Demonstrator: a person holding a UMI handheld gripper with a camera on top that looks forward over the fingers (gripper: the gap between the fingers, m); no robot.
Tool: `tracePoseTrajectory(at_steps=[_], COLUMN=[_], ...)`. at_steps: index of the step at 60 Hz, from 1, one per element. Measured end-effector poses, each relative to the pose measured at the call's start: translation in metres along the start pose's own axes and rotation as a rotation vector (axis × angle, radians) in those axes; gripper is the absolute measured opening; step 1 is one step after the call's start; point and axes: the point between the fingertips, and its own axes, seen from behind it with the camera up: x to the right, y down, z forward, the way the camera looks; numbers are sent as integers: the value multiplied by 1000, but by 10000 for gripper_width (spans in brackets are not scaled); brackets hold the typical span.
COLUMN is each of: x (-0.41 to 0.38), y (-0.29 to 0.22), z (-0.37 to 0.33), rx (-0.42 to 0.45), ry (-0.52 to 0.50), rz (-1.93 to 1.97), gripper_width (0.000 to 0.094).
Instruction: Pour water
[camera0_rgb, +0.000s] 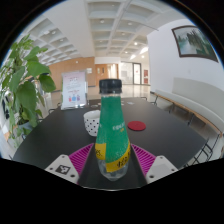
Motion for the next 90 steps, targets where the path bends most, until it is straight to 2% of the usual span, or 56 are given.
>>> tracePoseTrajectory(at_steps=[4, 11, 17, 26, 38, 46, 52, 57, 62, 68, 75, 82, 90], x=[-2, 0, 19, 86, 206, 206, 164, 116, 76, 37, 6, 1, 10], y=[1, -2, -14, -55, -181, -266, -311, -328, -318, -296, -258, -246, -271], z=[5, 9, 6, 11, 29, 44, 58, 76, 98, 127, 147, 152, 142], rx=[14, 47, 78, 112, 204, 287, 370, 449, 509, 500, 536, 544, 569], ry=[12, 14, 55, 180, 501, 632, 689, 695, 666, 650, 582, 538, 535], rz=[3, -9, -28, -110, -490, -865, -1212, -1528, -1792, -2021, -2236, -2243, -2091], gripper_width=[563, 496, 434, 432, 432, 434, 431, 432, 432, 443, 432, 429, 430])
